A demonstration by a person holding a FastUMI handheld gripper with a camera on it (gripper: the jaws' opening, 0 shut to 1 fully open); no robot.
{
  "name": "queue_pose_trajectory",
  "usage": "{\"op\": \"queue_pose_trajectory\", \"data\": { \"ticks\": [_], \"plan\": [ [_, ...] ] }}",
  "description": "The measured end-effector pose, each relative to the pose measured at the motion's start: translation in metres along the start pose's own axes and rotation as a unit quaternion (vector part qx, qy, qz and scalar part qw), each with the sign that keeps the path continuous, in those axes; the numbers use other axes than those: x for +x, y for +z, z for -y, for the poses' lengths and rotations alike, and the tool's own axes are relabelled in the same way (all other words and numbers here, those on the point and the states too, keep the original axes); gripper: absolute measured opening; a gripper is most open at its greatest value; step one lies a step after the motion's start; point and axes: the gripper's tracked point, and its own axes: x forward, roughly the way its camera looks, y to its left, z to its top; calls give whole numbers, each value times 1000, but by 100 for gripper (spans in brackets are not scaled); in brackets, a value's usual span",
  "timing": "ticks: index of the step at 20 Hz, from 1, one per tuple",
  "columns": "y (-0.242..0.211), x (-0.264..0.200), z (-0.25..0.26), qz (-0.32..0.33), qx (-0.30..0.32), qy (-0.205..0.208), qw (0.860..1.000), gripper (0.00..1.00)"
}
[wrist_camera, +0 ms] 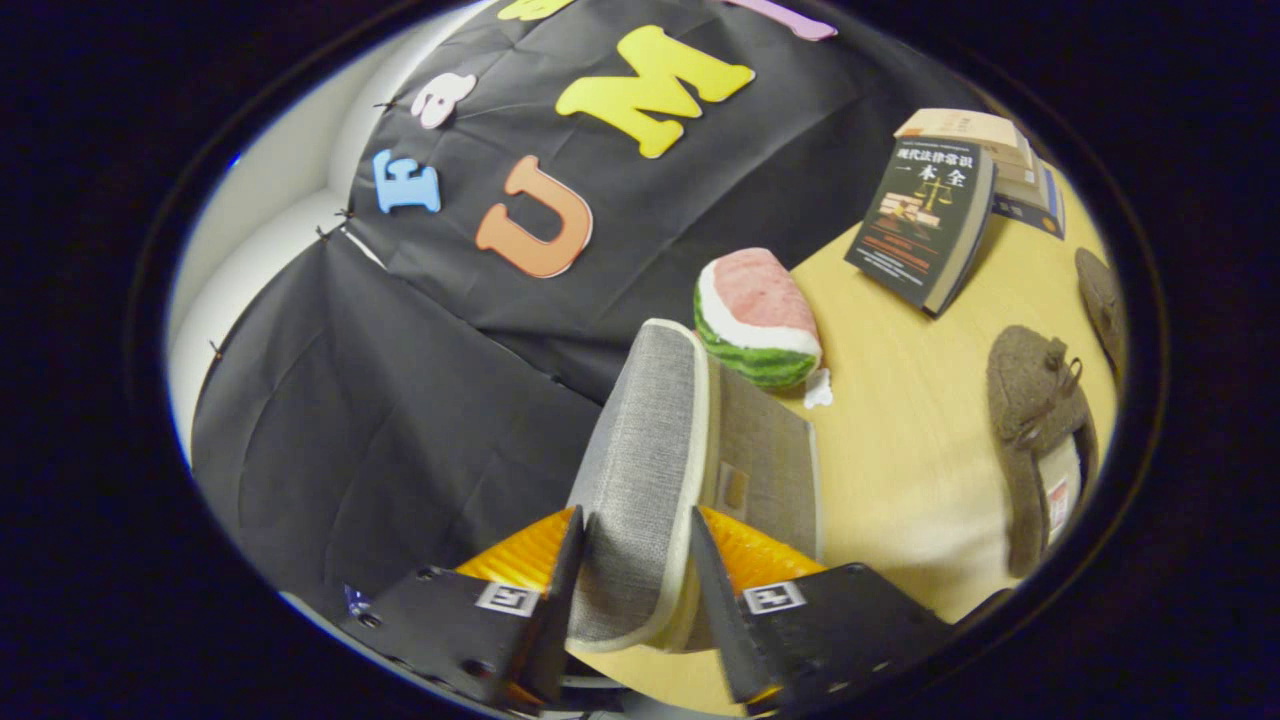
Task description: Open the storage box then place both shoes into the box .Put the left shoe in first, then the right shoe, with the right side of both shoes facing outward in a uniform manner.
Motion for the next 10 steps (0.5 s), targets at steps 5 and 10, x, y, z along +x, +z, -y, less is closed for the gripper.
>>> {"op": "queue_pose_trajectory", "data": {
  "ticks": [5,10],
  "plan": [
    [10,2,-42,-6,-26,34,999,60],
    [17,16,-90,-17,-65,66,996,58]
  ]
}}
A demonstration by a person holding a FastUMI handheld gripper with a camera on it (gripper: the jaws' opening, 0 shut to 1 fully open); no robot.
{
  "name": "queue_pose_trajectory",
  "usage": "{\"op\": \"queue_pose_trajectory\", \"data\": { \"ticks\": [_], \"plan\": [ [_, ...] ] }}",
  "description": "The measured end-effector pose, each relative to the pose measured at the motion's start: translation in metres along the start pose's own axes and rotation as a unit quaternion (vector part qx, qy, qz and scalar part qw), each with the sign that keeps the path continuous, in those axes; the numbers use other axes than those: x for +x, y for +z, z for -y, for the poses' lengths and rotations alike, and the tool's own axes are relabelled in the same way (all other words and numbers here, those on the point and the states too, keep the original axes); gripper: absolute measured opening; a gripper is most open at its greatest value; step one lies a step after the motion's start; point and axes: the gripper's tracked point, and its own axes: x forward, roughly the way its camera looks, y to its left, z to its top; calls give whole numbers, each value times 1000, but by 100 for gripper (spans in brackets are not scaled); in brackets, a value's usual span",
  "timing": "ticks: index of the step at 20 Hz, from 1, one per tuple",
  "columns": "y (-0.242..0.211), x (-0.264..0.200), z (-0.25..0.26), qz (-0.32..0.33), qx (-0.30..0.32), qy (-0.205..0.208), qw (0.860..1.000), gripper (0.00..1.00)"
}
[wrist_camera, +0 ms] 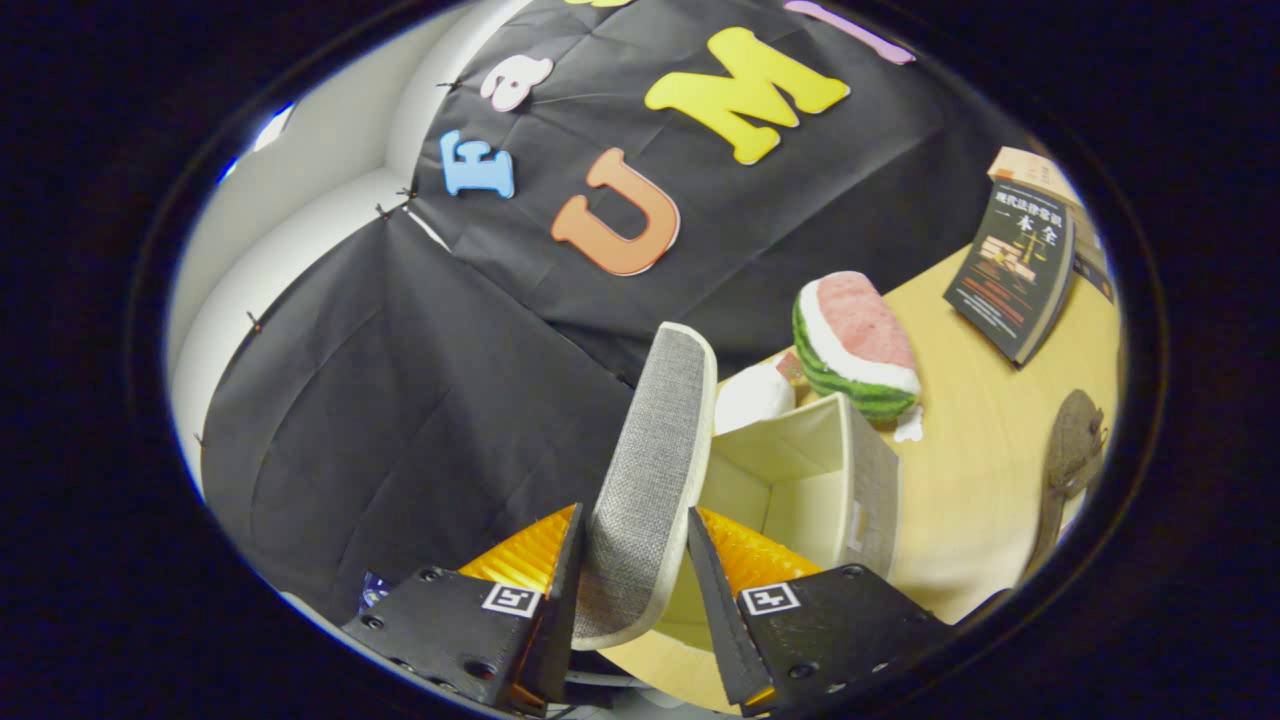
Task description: Open the storage box then place both shoes into the box .Put the left shoe in first, then the right shoe, with the right side of both shoes facing outward in a uniform manner.
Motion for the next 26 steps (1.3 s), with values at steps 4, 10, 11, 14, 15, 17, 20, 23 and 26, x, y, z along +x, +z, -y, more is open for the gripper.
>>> {"op": "queue_pose_trajectory", "data": {
  "ticks": [4,10,11,14,15,17,20,23,26],
  "plan": [
    [6,23,-38,-12,-43,21,999,58],
    [-4,71,-111,-40,-142,52,988,53],
    [-10,83,-117,-49,-149,52,986,52],
    [-30,106,-128,-77,-150,51,984,49],
    [-34,110,-134,-81,-154,51,983,49],
    [-39,113,-139,-84,-170,43,981,49],
    [-25,112,-117,-50,-198,-19,979,28],
    [-13,82,-101,-33,-190,-50,980,14],
    [9,36,-70,-11,-207,-99,973,14]
  ]
}}
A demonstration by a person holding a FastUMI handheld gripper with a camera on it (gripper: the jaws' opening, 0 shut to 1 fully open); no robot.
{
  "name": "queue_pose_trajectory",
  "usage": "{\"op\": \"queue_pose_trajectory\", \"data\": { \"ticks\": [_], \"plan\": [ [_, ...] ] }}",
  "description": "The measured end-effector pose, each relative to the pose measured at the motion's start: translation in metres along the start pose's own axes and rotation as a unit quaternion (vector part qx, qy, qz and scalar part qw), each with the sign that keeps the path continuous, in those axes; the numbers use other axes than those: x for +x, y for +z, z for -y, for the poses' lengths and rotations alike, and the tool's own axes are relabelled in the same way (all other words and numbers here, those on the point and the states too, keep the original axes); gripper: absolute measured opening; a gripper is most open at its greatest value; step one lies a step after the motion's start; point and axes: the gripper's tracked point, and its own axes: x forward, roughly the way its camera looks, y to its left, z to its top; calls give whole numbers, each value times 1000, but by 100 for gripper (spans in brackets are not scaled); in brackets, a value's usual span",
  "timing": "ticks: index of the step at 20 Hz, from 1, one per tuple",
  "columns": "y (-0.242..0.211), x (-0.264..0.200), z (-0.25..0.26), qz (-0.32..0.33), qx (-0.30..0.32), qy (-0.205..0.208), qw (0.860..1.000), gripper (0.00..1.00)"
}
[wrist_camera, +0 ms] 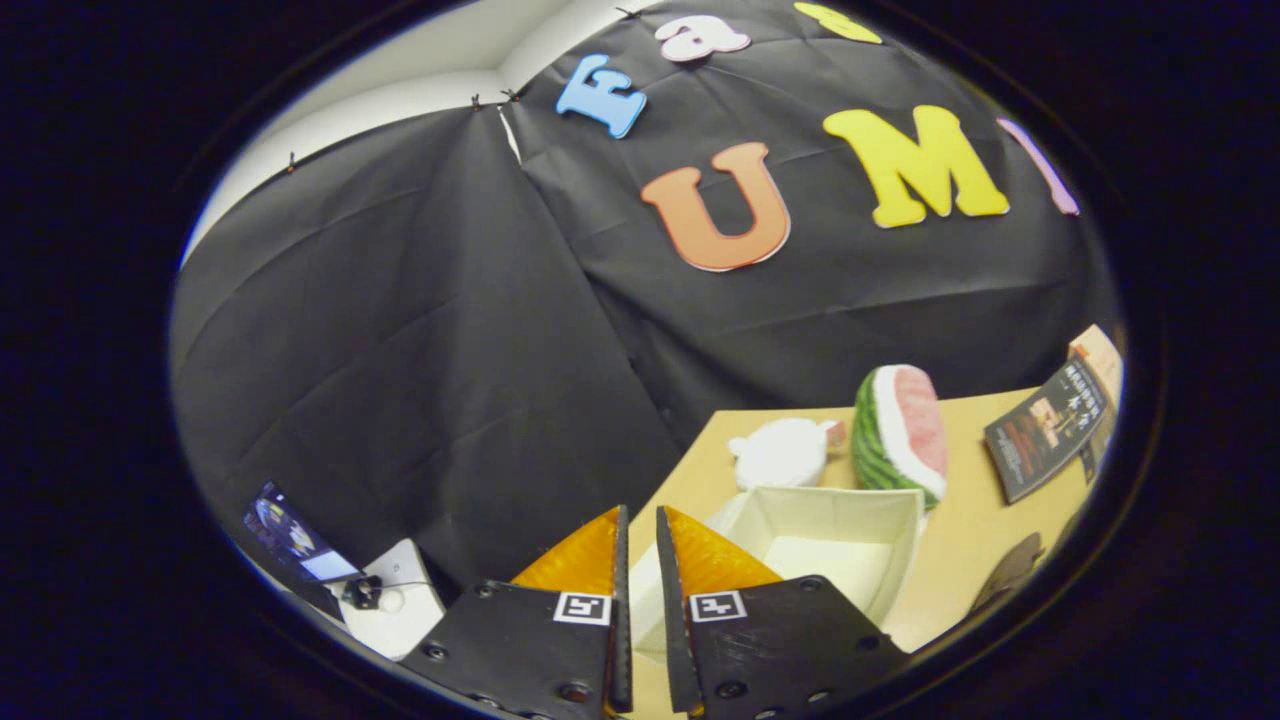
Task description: Open the storage box then place both shoes into the box .Put the left shoe in first, then the right shoe, with the right side of both shoes facing outward in a uniform manner.
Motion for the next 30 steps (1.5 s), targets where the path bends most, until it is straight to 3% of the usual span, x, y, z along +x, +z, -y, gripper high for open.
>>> {"op": "queue_pose_trajectory", "data": {
  "ticks": [5,8,11,14,15,18,19,22,25,26,30],
  "plan": [
    [4,-84,88,33,-35,-101,994,14],
    [1,-134,137,43,-36,-159,986,24],
    [-18,-179,183,37,-16,-208,977,26],
    [-45,-215,229,24,16,-249,968,45],
    [-53,-222,241,21,25,-258,966,47],
    [-74,-234,267,6,36,-277,960,68],
    [-81,-234,272,0,43,-277,960,68],
    [-102,-237,290,-17,58,-285,957,83],
    [-126,-225,310,-39,64,-298,952,86],
    [-132,-224,316,-45,64,-302,950,95],
    [-158,-201,339,-74,74,-307,946,95]
  ]
}}
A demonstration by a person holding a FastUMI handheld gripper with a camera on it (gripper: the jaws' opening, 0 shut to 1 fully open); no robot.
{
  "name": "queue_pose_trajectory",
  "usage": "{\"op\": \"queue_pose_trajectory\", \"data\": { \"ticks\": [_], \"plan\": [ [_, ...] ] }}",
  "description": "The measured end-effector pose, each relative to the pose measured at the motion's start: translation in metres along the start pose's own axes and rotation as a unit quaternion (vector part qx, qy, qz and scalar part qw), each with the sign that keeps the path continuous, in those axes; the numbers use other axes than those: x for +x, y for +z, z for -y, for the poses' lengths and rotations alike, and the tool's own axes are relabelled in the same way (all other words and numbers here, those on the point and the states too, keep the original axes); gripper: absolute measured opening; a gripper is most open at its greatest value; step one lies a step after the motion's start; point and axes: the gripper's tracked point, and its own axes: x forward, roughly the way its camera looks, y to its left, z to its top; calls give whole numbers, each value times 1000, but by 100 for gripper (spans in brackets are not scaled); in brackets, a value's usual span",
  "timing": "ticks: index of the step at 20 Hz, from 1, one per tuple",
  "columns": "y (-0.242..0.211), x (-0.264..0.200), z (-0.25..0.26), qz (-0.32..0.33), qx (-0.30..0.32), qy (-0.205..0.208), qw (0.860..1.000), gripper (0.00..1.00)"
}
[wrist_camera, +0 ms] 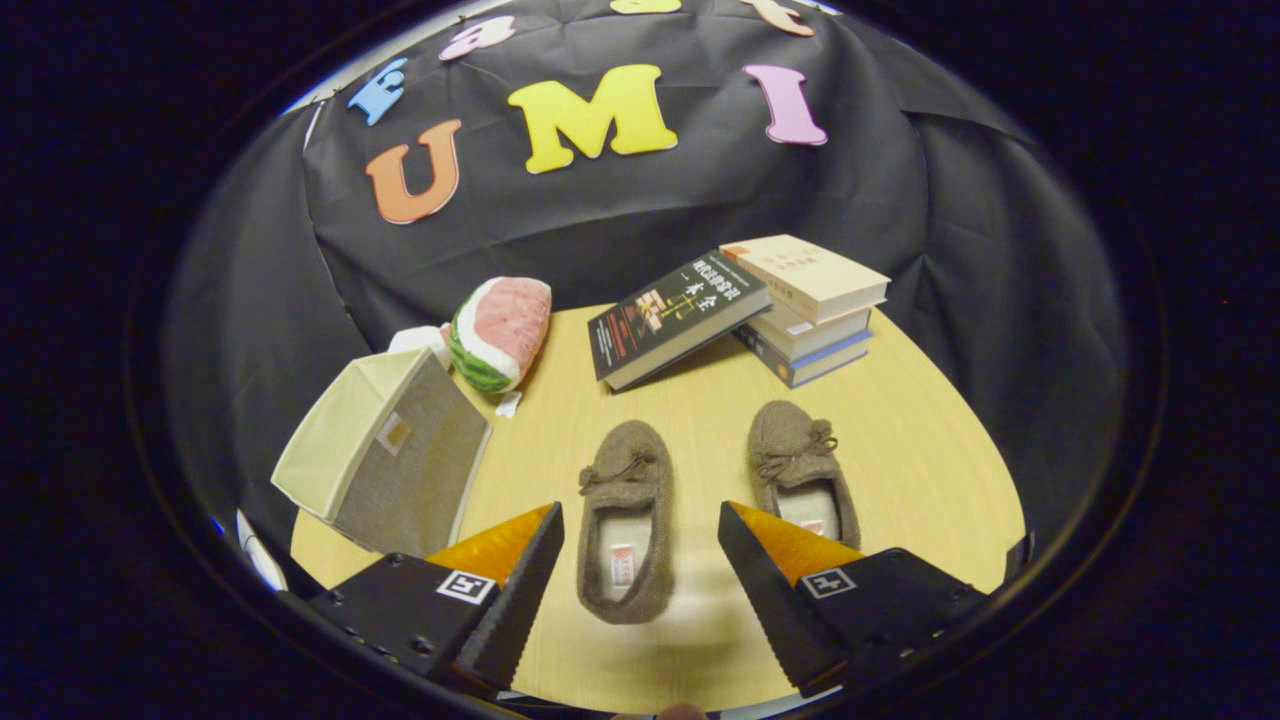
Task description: Open the storage box then place both shoes into the box .Put the left shoe in first, then the right shoe, with the right side of both shoes facing outward in a uniform manner.
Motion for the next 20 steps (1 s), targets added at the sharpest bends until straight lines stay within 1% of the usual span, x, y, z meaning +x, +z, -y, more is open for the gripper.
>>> {"op": "queue_pose_trajectory", "data": {
  "ticks": [2,7,8,13,15,16,17,19,20],
  "plan": [
    [-9,14,8,-14,-3,-12,1000,95],
    [-34,59,16,-66,-3,-20,998,94],
    [-38,68,17,-77,0,-20,997,84],
    [-50,95,13,-116,13,-13,993,54],
    [-50,102,15,-120,15,-21,992,34],
    [-50,106,16,-123,20,-22,992,18],
    [-50,108,18,-130,23,-27,991,15],
    [-52,110,18,-139,47,-22,989,0],
    [-50,107,18,-142,60,-19,988,1]
  ]
}}
